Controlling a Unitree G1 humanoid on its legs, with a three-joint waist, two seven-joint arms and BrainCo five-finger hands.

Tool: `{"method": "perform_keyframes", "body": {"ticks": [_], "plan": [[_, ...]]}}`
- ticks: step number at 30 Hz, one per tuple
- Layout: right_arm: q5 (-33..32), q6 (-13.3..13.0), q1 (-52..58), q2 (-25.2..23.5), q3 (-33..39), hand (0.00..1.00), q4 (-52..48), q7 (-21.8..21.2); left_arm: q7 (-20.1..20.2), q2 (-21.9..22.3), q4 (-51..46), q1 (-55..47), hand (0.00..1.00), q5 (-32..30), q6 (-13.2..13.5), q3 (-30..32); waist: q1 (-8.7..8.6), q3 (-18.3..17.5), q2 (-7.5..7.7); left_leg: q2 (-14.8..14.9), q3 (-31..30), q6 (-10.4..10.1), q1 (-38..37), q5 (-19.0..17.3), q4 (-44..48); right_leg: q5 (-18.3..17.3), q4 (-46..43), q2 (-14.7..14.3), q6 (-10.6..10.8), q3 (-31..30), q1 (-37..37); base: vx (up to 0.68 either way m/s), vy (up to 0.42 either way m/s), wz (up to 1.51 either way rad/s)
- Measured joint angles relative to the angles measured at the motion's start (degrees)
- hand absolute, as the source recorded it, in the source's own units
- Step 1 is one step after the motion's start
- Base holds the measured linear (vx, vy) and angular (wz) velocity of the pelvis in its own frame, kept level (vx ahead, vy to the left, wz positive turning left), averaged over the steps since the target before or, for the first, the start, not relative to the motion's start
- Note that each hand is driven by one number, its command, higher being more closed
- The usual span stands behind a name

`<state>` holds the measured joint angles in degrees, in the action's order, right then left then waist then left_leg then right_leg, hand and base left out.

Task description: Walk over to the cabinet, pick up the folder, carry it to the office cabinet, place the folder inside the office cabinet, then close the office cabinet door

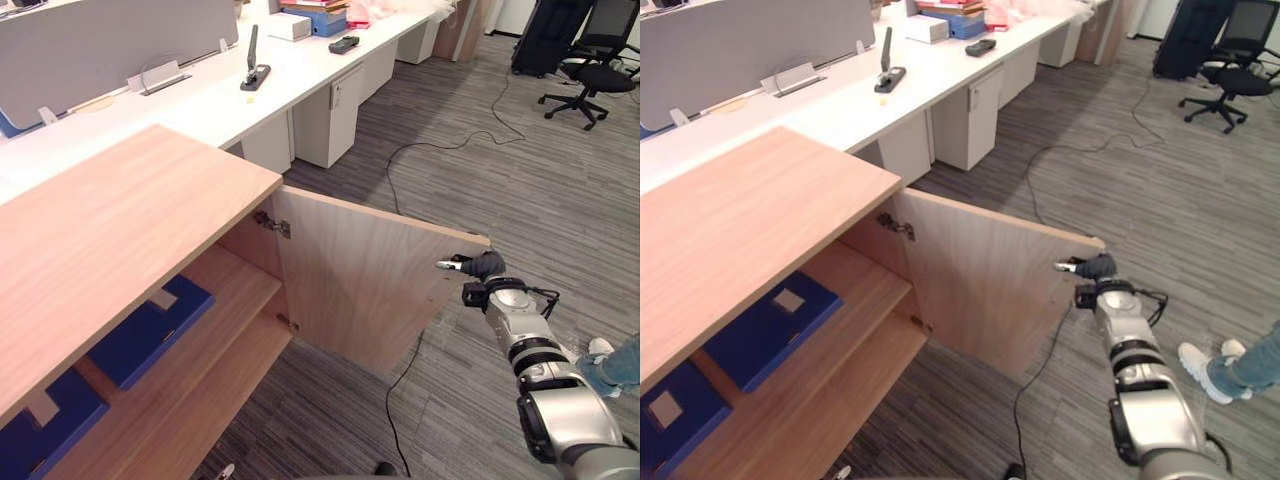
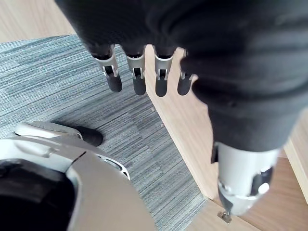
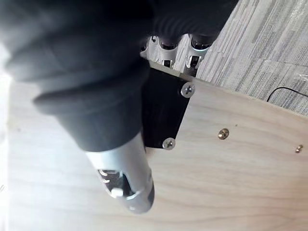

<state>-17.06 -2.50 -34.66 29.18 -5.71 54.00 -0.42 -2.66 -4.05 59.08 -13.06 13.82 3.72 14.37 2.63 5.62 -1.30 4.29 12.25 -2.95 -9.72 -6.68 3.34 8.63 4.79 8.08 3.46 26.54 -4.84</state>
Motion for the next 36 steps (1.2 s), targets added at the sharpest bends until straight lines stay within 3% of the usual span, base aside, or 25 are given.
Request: {"method": "perform_keyframes", "body": {"ticks": [7,10,12,15,18,20,22,25,28,32,36], "plan": [[-2.1,0.0,-1.8,2.2,-6.2,0.0,0.3,-1.9,0.5,-0.2,0.0,0.0,0.0,0.0,-0.1,0.0,-0.1,0.3,0.17,0.1,0.4,-0.1,0.8,0.4,0.0,0.5,0.0,-0.1,-0.5,-0.6,1.2,-0.05,-0.011,-0.05],[-2.0,0.2,-2.3,7.0,-18.2,0.0,-2.0,-4.6,0.8,-0.3,0.0,0.0,0.0,-0.1,-0.4,0.2,-0.28,0.4,0.36,0.5,1.2,-0.2,1.0,0.5,0.0,0.7,0.0,-0.6,-0.7,-1.5,1.9,-0.04,-0.028,-0.15],[-1.3,0.8,-2.3,13.1,-30.5,0.0,-7.3,-7.4,1.2,-0.5,0.0,0.0,0.0,-0.1,-0.5,0.2,-0.64,0.6,0.64,0.9,1.5,-0.3,0.8,0.5,-0.2,0.7,0.0,-1.1,-0.7,-1.9,2.0,-0.03,-0.033,-0.1],[4.2,1.5,-1.9,21.1,-48.2,0.0,-22.2,-18.3,2.3,-1.3,0.2,0.5,0.0,-0.7,-0.5,0.4,-1.17,-0.2,1.75,2.1,2.8,-0.8,1.8,0.5,0.1,0.7,0.1,-2.3,-0.8,-3.8,3.7,-0.03,-0.044,-0.22],[7.2,0.8,0.0,20.4,-54.8,0.0,-33.6,-26.8,3.0,-2.1,2.2,2.3,0.0,-2.3,-0.7,0.7,-1.23,-0.3,2.15,3.1,2.8,-0.9,2.1,0.6,0.7,0.7,0.1,-3.4,-1.6,-4.6,4.0,-0.03,-0.081,-0.16],[7.7,0.5,2.2,17.5,-57.9,0.0,-36.2,-30.0,3.2,-2.1,2.3,3.1,0.0,-3.1,-0.8,0.8,-0.54,-0.4,2.22,3.4,2.6,-0.9,2.4,0.6,0.8,0.7,0.1,-3.7,-1.9,-4.7,4.4,-0.04,-0.04,-0.04],[8.0,-0.7,4.4,10.7,-58.7,0.0,-37.5,-30.8,3.4,-1.9,2.3,3.9,0.0,-3.2,-1.0,1.2,0.52,-0.8,2.06,3.3,2.2,-1.1,3.5,0.7,1.0,0.8,0.0,-3.6,-2.1,-4.7,5.2,-0.05,-0.01,0.05],[9.9,-0.8,6.0,6.6,-58.4,0.0,-37.8,-31.2,3.7,-2.0,2.2,3.9,0.0,-3.1,-1.0,2.6,2.28,-1.0,2.08,2.9,1.8,-1.2,3.3,0.7,1.0,0.8,0.0,-3.2,-2.0,-4.7,4.8,-0.01,0.037,0.07],[11.5,-0.9,7.7,8.2,-56.5,0.0,-39.6,-33.0,3.7,-2.8,2.2,3.3,0.0,-3.1,-1.1,4.9,2.49,-1.5,3.13,2.2,1.4,-1.0,3.7,0.7,1.1,0.8,0.0,-2.4,-2.0,-4.7,4.9,0.03,0.091,0.1],[12.5,-0.4,10.1,14.7,-53.9,0.0,-42.5,-34.5,3.8,-4.7,2.2,3.0,0.0,-3.1,-1.1,8.3,2.75,-2.5,5.04,1.7,1.2,-0.7,3.3,0.4,1.1,0.8,0.0,-2.0,-2.0,-5.3,4.8,0.05,0.084,0.02],[14.0,0.3,11.8,16.2,-51.0,0.0,-43.0,-35.5,4.2,-4.4,2.2,3.0,0.0,-3.1,-1.2,9.6,3.17,-2.7,5.34,1.7,1.1,-0.8,3.1,0.2,1.0,0.8,0.0,-2.0,-1.9,-6.2,4.8,0.01,0.038,-0.07]]}}
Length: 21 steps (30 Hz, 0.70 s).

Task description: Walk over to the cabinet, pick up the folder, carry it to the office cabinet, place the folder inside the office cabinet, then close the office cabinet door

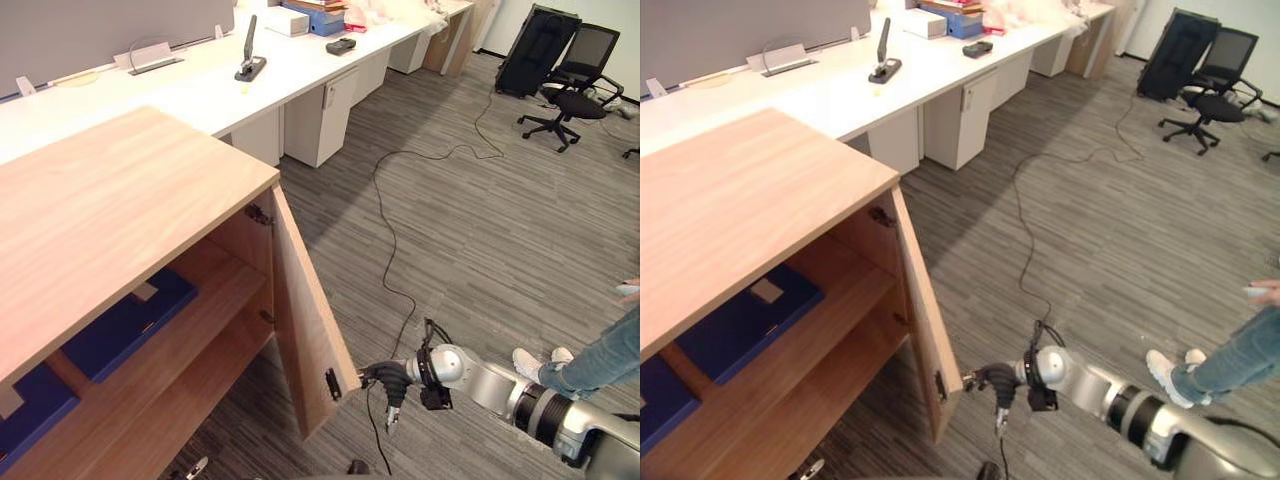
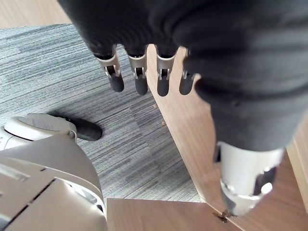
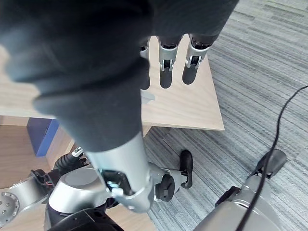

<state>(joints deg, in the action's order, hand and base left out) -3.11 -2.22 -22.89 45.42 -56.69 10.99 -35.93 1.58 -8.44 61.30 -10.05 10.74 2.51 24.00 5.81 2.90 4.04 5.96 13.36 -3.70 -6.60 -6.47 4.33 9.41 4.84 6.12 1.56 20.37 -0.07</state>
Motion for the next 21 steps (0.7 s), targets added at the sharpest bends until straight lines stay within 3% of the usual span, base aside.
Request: {"method": "perform_keyframes", "body": {"ticks": [4,6,7,8,10,11,12,13,15,17,21], "plan": [[2.8,-1.8,2.4,-4.8,4.1,0.0,5.8,-0.3,0.0,1.1,0.0,0.2,0.0,0.0,-0.2,-0.1,0.16,0.6,-0.5,0.1,-1.2,-0.1,0.5,0.0,0.1,-0.3,0.0,0.0,0.4,0.7,-0.1,-0.02,-0.005,0.14],[6.8,-2.6,5.8,-13.5,9.8,0.0,19.1,1.1,-0.4,2.5,0.0,0.6,0.0,0.0,-0.2,-1.9,0.2,1.3,-0.91,-0.2,-4.7,-0.1,0.7,-0.1,0.9,-1.1,-0.1,1.1,1.3,4.2,-2.2,-0.04,0.006,1.0],[13.0,-1.9,8.2,-21.1,16.7,0.0,34.9,5.4,-0.9,3.7,-0.1,0.9,0.0,-0.2,-0.1,-4.3,0.19,2.4,-2.36,-1.1,-10.0,0.5,1.4,-0.4,2.4,-5.3,-6.5,4.1,2.8,9.5,-2.9,-0.04,0.123,2.17],[18.3,-0.7,9.9,-26.0,25.1,0.0,46.1,10.0,-1.4,3.7,0.0,1.2,0.0,-1.2,0.0,-7.6,-0.04,3.3,-3.2,-3.7,-15.9,1.2,3.0,-0.3,4.2,-10.8,-17.5,9.3,4.0,13.2,-1.4,-0.02,0.113,2.29],[22.5,0.9,11.3,-31.2,38.5,0.0,52.7,18.0,-2.5,3.5,0.0,2.0,0.0,-2.1,-0.1,-10.1,-0.2,4.2,-3.93,-6.2,-22.2,2.4,4.9,0.5,4.9,-13.2,-27.5,14.3,2.4,11.4,0.9,-0.01,0.111,2.03],[22.3,1.5,11.8,-34.2,43.1,0.0,53.9,22.4,-2.9,3.2,0.0,2.2,0.0,-2.2,-0.2,-11.4,-0.45,4.1,-4.56,-7.1,-25.8,2.4,5.8,1.4,5.1,-14.7,-30.2,14.4,1.6,5.4,2.6,0.04,0.058,1.74],[22.3,2.6,11.9,-35.5,44.8,0.0,54.3,24.6,-3.1,2.8,-0.1,2.0,0.0,-2.2,-0.2,-11.8,-0.34,4.2,-4.16,-7.2,-27.0,2.0,6.3,2.1,4.9,-16.0,-29.5,13.5,2.2,0.8,2.7,0.06,-0.035,1.5],[21.0,2.8,12.2,-36.9,46.2,0.0,54.5,26.4,-3.5,2.0,-0.1,1.9,0.0,-2.2,-0.4,-11.9,-0.11,4.4,-2.42,-8.3,-29.5,1.3,7.6,2.8,5.0,-16.5,-26.1,11.8,3.5,-5.1,2.2,0.07,-0.076,1.11],[14.5,2.9,11.8,-39.2,46.7,0.0,54.6,28.1,-4.0,1.1,0.1,1.2,0.0,-2.2,-0.9,-11.0,0.61,4.4,-0.65,-8.3,-31.4,0.1,8.8,3.1,5.0,-17.3,-18.5,10.3,6.1,-4.6,-1.8,0.06,-0.144,0.64],[8.9,2.9,11.2,-41.1,47.0,0.0,54.5,29.0,-4.1,1.6,0.1,0.4,0.0,-1.8,-1.0,-9.3,0.71,4.4,-0.78,-6.5,-31.2,-1.1,8.4,2.7,4.9,-16.4,-14.7,7.8,7.4,-4.6,-4.0,0.05,-0.2,-0.07],[-1.9,2.8,11.7,-43.2,50.5,0.0,55.2,31.1,-3.9,2.8,0.2,-0.4,0.0,0.6,-1.0,-6.2,0.99,3.9,-1.07,-2.8,-30.6,-2.8,5.3,2.8,3.2,-15.4,-12.0,4.3,6.0,-4.8,-7.3,0.0,-0.177,-0.14]]}}
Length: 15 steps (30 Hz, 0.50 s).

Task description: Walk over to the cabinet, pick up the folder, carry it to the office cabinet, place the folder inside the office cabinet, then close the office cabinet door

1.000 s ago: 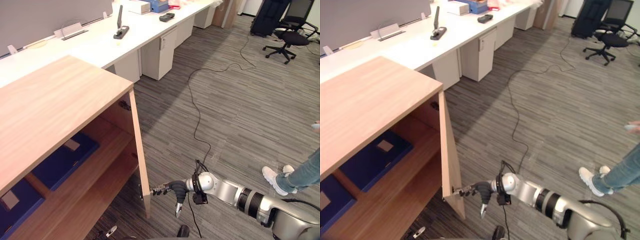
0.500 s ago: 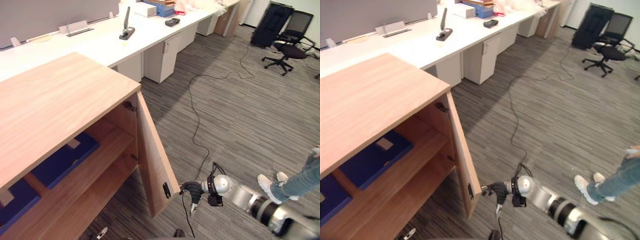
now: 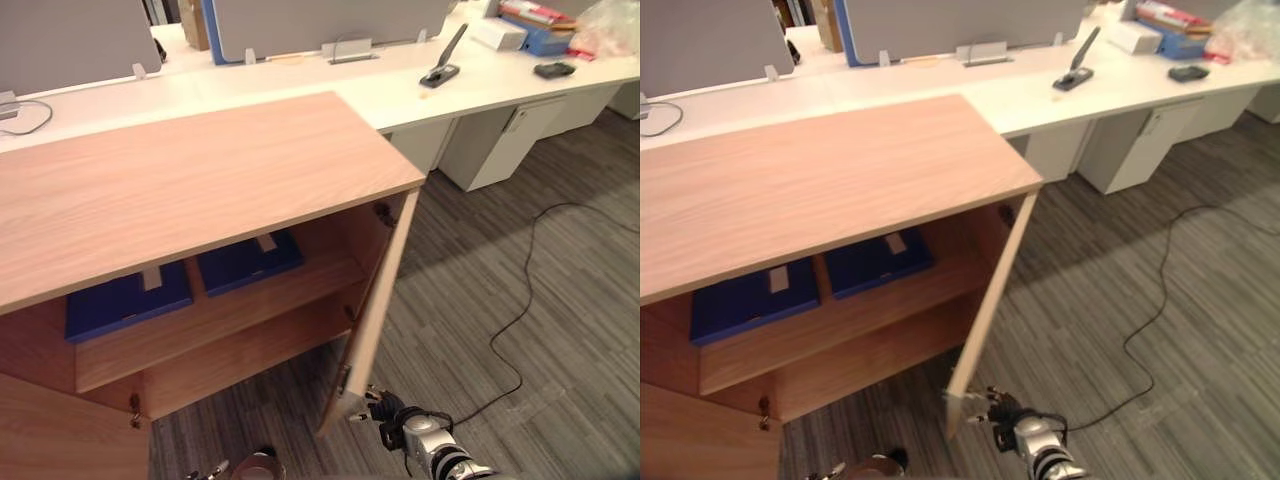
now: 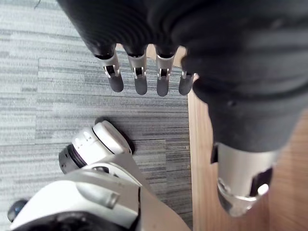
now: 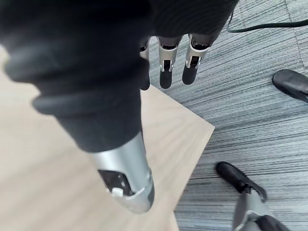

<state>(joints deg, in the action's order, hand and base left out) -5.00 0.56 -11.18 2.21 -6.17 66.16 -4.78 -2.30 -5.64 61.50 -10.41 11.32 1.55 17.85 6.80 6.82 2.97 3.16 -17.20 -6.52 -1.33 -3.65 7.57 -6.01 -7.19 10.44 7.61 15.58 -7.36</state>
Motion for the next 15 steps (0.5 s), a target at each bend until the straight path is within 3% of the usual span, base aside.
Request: {"method": "perform_keyframes", "body": {"ticks": [7,11,13,15], "plan": [[-1.7,0.0,2.8,-0.3,-0.2,0.0,1.2,0.7,0.1,0.4,0.9,0.0,0.0,1.0,0.0,1.5,-0.2,-0.1,-0.06,0.9,-2.3,-0.9,-0.6,4.0,-4.4,1.2,1.5,-1.1,-0.5,2.1,-0.4,-0.1,-0.049,0.15],[4.9,0.0,4.1,-0.8,-2.8,0.0,1.1,1.1,-0.1,0.5,-0.4,0.1,0.0,2.0,0.0,1.1,-0.24,-0.3,-0.33,0.9,-8.1,-1.3,3.7,5.9,-5.4,0.6,3.0,-2.5,-0.4,6.8,-0.3,-0.1,-0.044,0.72],[9.3,0.0,4.0,-0.9,-3.0,0.0,1.1,1.7,-0.5,0.8,-1.9,0.1,0.0,2.6,0.1,1.1,0.89,0.1,-0.21,0.8,-10.2,-1.4,5.5,7.0,-4.9,0.4,2.7,-3.2,-0.8,8.6,0.0,-0.03,-0.058,0.76],[11.4,-0.1,4.1,-0.9,-3.8,0.0,1.3,2.1,-0.8,0.9,-3.2,0.0,0.0,3.0,0.1,0.4,1.22,0.3,0.08,-0.8,-5.5,-0.5,7.8,9.4,-3.7,-0.8,1.8,-2.6,-1.2,10.7,-0.1,0.0,-0.029,1.01]]}}
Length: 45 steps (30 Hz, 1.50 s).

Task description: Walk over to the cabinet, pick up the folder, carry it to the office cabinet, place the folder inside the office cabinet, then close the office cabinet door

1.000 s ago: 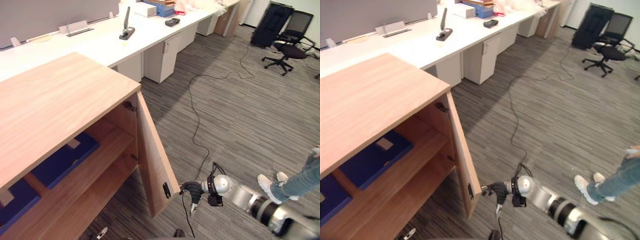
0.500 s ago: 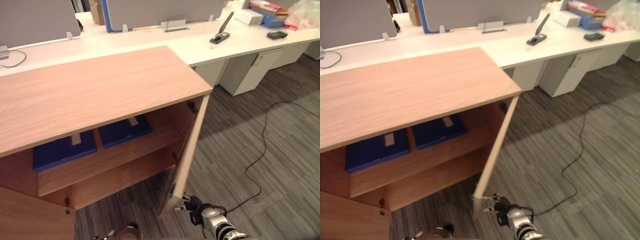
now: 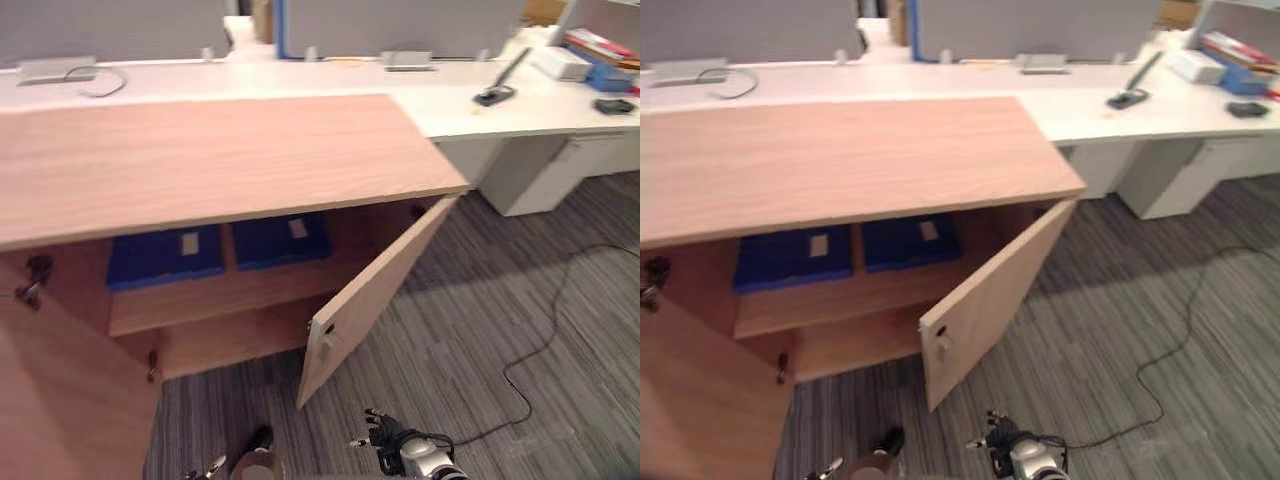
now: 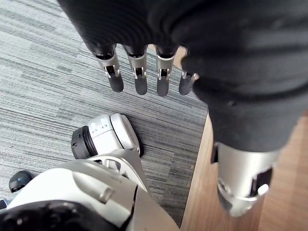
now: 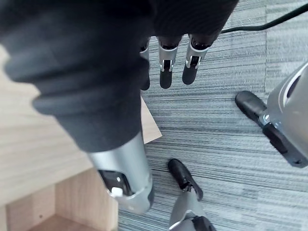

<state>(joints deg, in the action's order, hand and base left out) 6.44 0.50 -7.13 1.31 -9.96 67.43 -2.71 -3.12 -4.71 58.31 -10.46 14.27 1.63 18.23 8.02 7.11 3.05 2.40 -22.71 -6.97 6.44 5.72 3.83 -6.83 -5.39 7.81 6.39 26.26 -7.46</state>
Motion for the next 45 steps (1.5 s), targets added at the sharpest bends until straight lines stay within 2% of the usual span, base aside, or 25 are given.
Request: {"method": "perform_keyframes", "body": {"ticks": [2,3,4,5,6,7,8,9,11,12,15,17,18,24,25,26,27,28,29,30,32,35,39,43,45], "plan": [[1.6,-0.1,-0.2,0.7,-0.2,0.0,0.5,0.1,-0.4,-0.1,-2.1,0.3,0.0,-0.9,0.5,-1.9,-0.91,0.5,-0.17,-0.6,13.6,4.0,2.8,1.5,1.3,-0.3,-0.5,0.4,-1.6,1.9,0.7,0.0,0.089,1.31],[1.6,-0.1,-0.9,0.3,-0.1,0.0,1.0,0.2,-0.7,-0.1,-2.2,0.7,0.0,-2.6,0.6,-1.7,-0.12,1.3,0.32,1.3,23.2,7.1,6.5,-3.4,10.1,-0.2,-1.6,1.1,-1.9,3.7,1.1,-0.03,0.123,0.74],[1.6,-0.2,-1.1,0.2,0.4,0.0,0.9,0.3,-1.1,-0.2,-1.9,0.6,0.0,-4.0,0.3,-1.7,-0.18,1.6,0.09,3.0,28.7,8.7,8.9,-6.7,18.0,-0.2,-2.4,1.4,-1.8,4.2,1.3,0.03,0.122,0.35],[1.5,-0.4,-0.6,0.2,2.7,0.0,0.8,0.6,-1.6,0.0,-1.6,-0.3,0.0,-6.6,0.0,-2.0,-0.19,1.4,-0.67,6.1,36.6,9.6,10.9,-11.1,28.9,-0.8,-3.9,1.6,-1.2,5.1,1.2,0.1,0.118,0.66],[1.3,-0.3,0.2,0.4,5.5,0.0,0.6,1.1,-1.7,0.3,-1.5,-0.9,0.0,-8.6,-0.1,-3.3,-1.12,0.9,-2.73,7.1,41.7,10.3,11.7,-12.4,29.5,-2.3,-5.9,0.9,-0.4,6.9,1.3,0.12,0.123,0.99],[1.2,-0.2,0.4,0.5,6.9,0.0,0.7,1.3,-1.6,-0.1,-1.6,-0.6,0.0,-9.4,0.0,-4.1,-1.7,0.8,-2.69,6.1,41.9,10.4,11.9,-12.3,27.3,-2.9,-5.8,1.1,-0.8,8.2,1.6,0.09,0.11,1.69],[1.0,0.2,0.5,0.9,10.5,0.0,0.6,1.7,-1.5,-0.8,-1.5,0.7,0.0,-10.1,0.1,-5.4,-2.32,0.9,-2.48,1.9,38.4,11.5,11.2,-9.6,18.3,-3.1,-3.8,0.2,-2.3,8.9,2.3,0.01,0.045,2.54],[-0.8,0.1,1.5,0.8,13.7,0.0,0.6,2.0,-1.5,-1.7,0.0,3.2,0.0,-10.2,-0.5,-4.8,-3.67,0.8,-0.71,0.9,44.4,11.5,11.0,-13.6,19.8,-0.2,-0.3,1.5,-2.8,12.3,1.8,0.03,0.037,2.34],[-1.3,0.4,2.1,1.3,15.1,0.0,-0.1,2.2,-1.6,-0.8,0.6,2.7,0.0,-10.2,-1.2,-4.6,-3.19,0.5,-2.44,4.9,51.2,10.4,7.6,-17.7,23.6,-0.1,-3.0,1.6,-1.9,16.1,1.1,0.11,0.056,1.41],[-1.7,0.5,3.1,1.6,16.6,0.0,-1.0,2.4,-1.5,-0.4,0.7,2.5,0.0,-10.3,-1.4,-5.0,-3.97,0.7,-3.53,3.1,51.1,12.4,6.0,-17.4,19.7,-1.2,-7.0,2.8,-0.9,20.1,1.1,0.15,0.097,1.27],[-3.1,0.5,3.5,0.8,20.1,0.0,-1.8,2.3,-1.5,-1.4,0.6,3.6,0.0,-10.9,-1.9,-8.5,-4.18,1.0,-3.68,-1.4,46.5,12.6,3.5,-13.4,12.4,-2.0,-8.5,4.5,-1.5,24.8,1.2,0.04,0.094,1.05],[-3.0,0.7,4.0,0.9,22.0,0.0,-2.6,2.3,-1.1,-2.0,0.0,4.3,0.0,-11.7,-2.1,-11.3,-5.54,1.0,-3.8,-4.9,43.3,12.7,0.6,-9.5,6.1,-1.5,-6.5,4.4,-2.4,25.4,1.4,-0.02,0.083,0.99],[-3.0,1.1,4.5,1.4,22.3,0.0,-2.6,2.3,-0.3,-1.9,-0.4,4.8,0.0,-11.8,-2.1,-13.0,-5.93,0.5,-4.65,-6.3,41.6,12.8,-1.1,-6.7,1.3,-1.4,-7.3,5.1,-2.6,25.7,1.5,-0.02,0.057,0.69],[-2.6,1.7,4.6,1.8,22.4,0.0,-2.6,1.9,0.3,-2.1,-0.5,5.2,0.0,-12.1,-2.0,-14.0,-7.0,0.4,-4.85,-8.4,37.7,11.5,-4.7,-0.4,-9.0,-3.2,-10.7,6.4,-3.8,30.0,1.1,-0.07,-0.007,0.37],[-1.8,1.8,5.3,2.1,22.4,0.0,-2.7,1.9,0.3,-2.1,-0.5,5.2,0.0,-12.1,-2.1,-14.2,-7.35,0.5,-5.0,-8.7,35.9,11.6,-4.5,-0.3,-9.1,-4.2,-14.7,7.7,-5.2,29.6,1.4,-0.12,0.023,0.65],[-1.1,1.8,6.2,2.5,22.5,0.0,-4.0,1.8,0.3,-2.3,-0.5,5.2,0.0,-12.1,-2.1,-15.2,-8.04,0.4,-5.1,-9.1,33.4,12.5,-4.9,-0.4,-9.0,-4.9,-22.5,10.0,-7.4,23.8,3.9,-0.16,0.06,1.06],[-1.2,1.5,7.2,2.5,22.4,0.0,-6.2,1.9,0.3,-2.9,-0.4,5.7,0.0,-12.2,-2.1,-16.8,-8.76,0.4,-5.02,-9.2,30.4,12.7,-5.0,0.3,-8.2,-6.8,-25.2,9.3,-6.9,10.9,7.5,-0.1,0.065,0.98],[-1.2,1.5,7.4,2.5,22.3,0.0,-6.6,1.9,0.3,-3.1,-0.3,5.9,0.0,-12.3,-2.1,-17.3,-8.89,0.4,-5.03,-9.3,29.7,12.5,-4.8,0.3,-7.9,-7.2,-25.2,8.6,-6.3,7.1,7.9,-0.11,0.041,1.22],[-1.3,1.2,7.9,2.5,22.3,0.0,-7.2,1.9,0.3,-3.3,0.2,7.2,0.0,-12.3,-2.0,-18.7,-9.16,0.4,-4.75,-9.6,28.0,12.4,-4.5,0.1,-7.4,-8.5,-24.0,5.8,-3.6,-5.5,8.9,-0.15,-0.022,1.36],[-1.3,1.3,8.0,2.3,22.3,0.0,-6.7,1.9,0.3,-2.7,0.6,8.1,0.0,-12.3,-1.7,-19.4,-9.09,-0.1,-3.81,-10.3,28.0,12.1,-4.4,0.4,-7.9,-9.1,-19.5,4.9,-1.3,-13.6,8.0,-0.17,-0.037,1.33],[-1.6,1.6,7.7,1.5,22.0,0.0,-5.5,1.9,0.2,-1.6,0.6,8.1,0.0,-12.3,-1.2,-19.4,-8.74,-0.7,-2.93,-10.8,28.2,11.5,-4.1,0.8,-9.1,-8.1,-14.5,5.6,0.2,-13.8,7.6,-0.12,-0.093,0.81],[-3.0,1.6,6.8,1.2,21.6,0.0,-4.1,1.8,0.2,-0.7,0.7,8.3,0.0,-11.9,-1.1,-19.6,-8.63,-1.3,-2.68,-10.9,28.2,10.3,-2.9,1.7,-9.1,-5.6,-10.1,5.1,0.5,-13.9,8.2,-0.11,-0.165,0.46],[-3.1,1.7,7.0,1.3,21.1,0.0,-3.0,1.8,0.3,-1.4,0.7,7.9,0.0,-5.3,-0.8,-21.7,-8.39,-2.3,-2.87,-7.6,28.4,9.1,-2.4,2.7,-9.2,-3.9,-4.0,1.1,-0.6,-13.7,6.1,-0.07,-0.17,-0.13],[-3.4,1.7,8.1,1.1,21.1,0.0,-3.2,2.3,-0.2,-1.2,-0.3,8.1,0.0,2.2,-0.8,-22.0,-8.47,-3.7,-1.99,-6.8,28.1,8.7,-2.5,3.1,-9.2,-2.4,-1.7,0.1,-0.8,-13.1,5.0,0.0,-0.081,-0.01],[-3.8,1.7,8.3,1.1,21.1,0.0,-3.2,2.4,-0.4,0.3,-2.7,6.7,0.0,2.8,-1.0,-16.9,-8.42,-4.1,-1.63,-6.9,27.4,9.0,-2.6,3.2,-9.2,-1.9,-1.3,0.1,-0.9,-12.1,4.2,0.07,-0.075,0.2]]}}
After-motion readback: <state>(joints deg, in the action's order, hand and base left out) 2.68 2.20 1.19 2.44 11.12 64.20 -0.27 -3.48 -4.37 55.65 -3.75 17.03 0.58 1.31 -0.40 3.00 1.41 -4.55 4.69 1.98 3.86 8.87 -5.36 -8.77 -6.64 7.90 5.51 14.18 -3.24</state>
